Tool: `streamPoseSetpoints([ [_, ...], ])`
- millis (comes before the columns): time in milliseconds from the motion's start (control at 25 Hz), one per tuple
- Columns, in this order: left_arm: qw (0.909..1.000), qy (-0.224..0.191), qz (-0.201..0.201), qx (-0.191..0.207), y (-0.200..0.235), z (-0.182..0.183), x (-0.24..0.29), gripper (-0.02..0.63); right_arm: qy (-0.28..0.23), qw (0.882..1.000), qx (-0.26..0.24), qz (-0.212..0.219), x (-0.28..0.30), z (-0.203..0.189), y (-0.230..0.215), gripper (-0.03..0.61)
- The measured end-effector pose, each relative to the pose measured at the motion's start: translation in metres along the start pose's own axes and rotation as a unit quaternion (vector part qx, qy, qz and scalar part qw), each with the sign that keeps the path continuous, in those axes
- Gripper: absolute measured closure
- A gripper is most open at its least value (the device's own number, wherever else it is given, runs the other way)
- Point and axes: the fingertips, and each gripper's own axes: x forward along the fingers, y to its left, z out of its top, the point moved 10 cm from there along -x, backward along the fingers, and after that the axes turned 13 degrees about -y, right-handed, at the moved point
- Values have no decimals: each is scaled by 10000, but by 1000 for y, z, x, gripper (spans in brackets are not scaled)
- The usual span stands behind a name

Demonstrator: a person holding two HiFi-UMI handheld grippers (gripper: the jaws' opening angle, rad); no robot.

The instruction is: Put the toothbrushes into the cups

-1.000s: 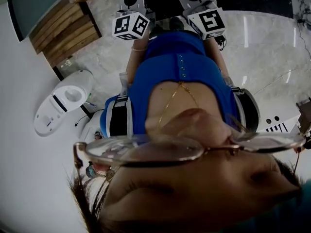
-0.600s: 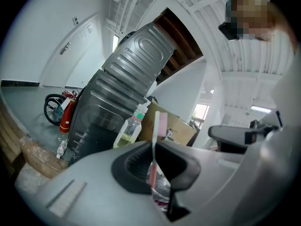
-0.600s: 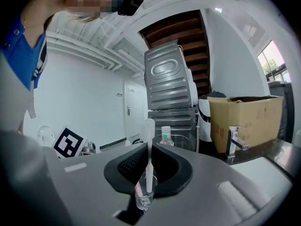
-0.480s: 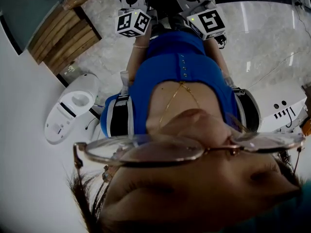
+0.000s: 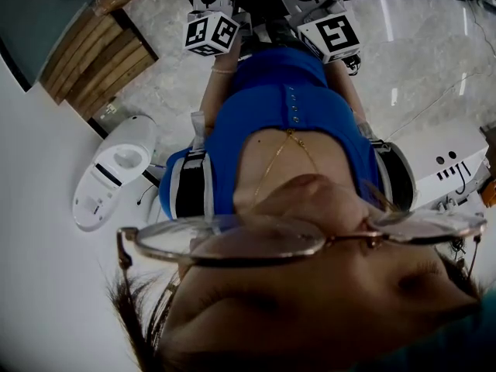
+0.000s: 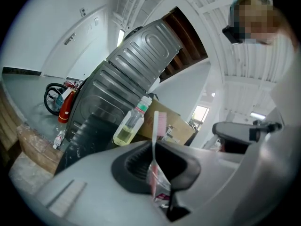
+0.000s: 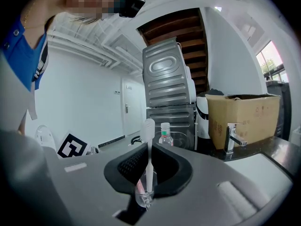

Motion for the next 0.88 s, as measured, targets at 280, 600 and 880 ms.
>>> streamPoseSetpoints([
  [280,10000,-58,30,53,3,-4,-3,591,-20,10000,-6,27,0,-2,1,557],
  [600,10000,-6,-10,28,5,-6,-5,567,-44,10000,15,47,-3,-3,-1,557],
  [880,10000,81,2,45,4,-9,-5,499,-102,9999,31,126,-1,-3,0,557],
])
